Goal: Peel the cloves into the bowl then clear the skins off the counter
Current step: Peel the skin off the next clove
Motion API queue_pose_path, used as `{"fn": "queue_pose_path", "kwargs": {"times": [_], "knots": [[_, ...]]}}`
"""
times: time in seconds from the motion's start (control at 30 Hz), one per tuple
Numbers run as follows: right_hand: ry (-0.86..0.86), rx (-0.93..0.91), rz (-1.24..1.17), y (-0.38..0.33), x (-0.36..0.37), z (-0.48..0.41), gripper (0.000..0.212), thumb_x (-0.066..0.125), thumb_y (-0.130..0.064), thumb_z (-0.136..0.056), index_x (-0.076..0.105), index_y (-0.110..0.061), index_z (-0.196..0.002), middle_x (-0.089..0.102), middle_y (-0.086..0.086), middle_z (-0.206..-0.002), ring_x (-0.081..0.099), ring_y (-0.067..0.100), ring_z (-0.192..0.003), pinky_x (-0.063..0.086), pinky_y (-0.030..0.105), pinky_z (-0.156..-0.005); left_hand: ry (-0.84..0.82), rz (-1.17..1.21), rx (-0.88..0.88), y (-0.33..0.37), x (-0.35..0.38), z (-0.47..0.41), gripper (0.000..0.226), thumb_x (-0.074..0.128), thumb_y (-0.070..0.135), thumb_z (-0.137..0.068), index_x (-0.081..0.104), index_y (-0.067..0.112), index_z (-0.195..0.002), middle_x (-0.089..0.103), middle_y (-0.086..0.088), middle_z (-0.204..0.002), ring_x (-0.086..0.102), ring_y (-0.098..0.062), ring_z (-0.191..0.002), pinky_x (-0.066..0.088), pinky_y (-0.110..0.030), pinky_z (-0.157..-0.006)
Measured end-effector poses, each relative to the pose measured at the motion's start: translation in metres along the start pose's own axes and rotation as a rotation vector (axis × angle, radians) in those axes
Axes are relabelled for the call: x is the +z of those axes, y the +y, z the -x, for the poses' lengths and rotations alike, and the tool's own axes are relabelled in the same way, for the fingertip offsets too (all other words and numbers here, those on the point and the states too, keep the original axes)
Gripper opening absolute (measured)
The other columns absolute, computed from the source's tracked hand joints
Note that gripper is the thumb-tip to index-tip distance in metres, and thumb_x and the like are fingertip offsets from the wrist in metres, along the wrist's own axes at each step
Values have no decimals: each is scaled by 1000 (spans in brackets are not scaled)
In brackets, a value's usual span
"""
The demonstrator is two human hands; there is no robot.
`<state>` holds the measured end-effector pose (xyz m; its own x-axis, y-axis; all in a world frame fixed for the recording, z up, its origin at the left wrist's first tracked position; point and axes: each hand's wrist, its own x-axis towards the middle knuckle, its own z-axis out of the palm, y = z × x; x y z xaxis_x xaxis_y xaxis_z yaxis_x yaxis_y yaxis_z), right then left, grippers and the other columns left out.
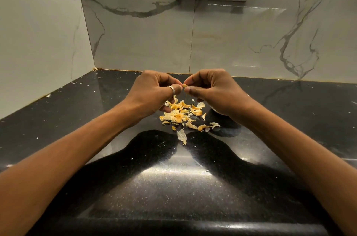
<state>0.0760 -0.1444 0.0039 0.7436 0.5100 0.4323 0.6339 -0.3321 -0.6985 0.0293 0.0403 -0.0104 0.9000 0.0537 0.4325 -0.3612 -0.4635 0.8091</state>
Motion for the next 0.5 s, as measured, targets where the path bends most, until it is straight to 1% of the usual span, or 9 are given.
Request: {"fn": "queue_pose_path", "kwargs": {"times": [0.2,0.37,0.5], "knots": [[10,-1,2,1,0,-1,10,73,-12,-88,70,-19,-95,74,0,-85,70,11,-76,60,26,-71,-7,27,3,2,1,2,8,69,13,-92,73,10,-99,70,-11,-89,66,-9,-64,58,-26,-51],[11,21,-39,2,1,1,11,73,-9,-87,72,-13,-97,75,4,-89,74,14,-81,62,29,-78,-9,7,15,1,1,2,5,67,13,-93,72,12,-95,69,-12,-88,66,-10,-65,56,-25,-51],[-2,31,-61,2,2,1,10,72,-6,-88,73,-7,-98,76,6,-88,75,16,-81,62,32,-79,-9,-19,18,0,2,3,7,67,12,-94,72,9,-96,68,-11,-87,66,-10,-65,58,-26,-52]]}}
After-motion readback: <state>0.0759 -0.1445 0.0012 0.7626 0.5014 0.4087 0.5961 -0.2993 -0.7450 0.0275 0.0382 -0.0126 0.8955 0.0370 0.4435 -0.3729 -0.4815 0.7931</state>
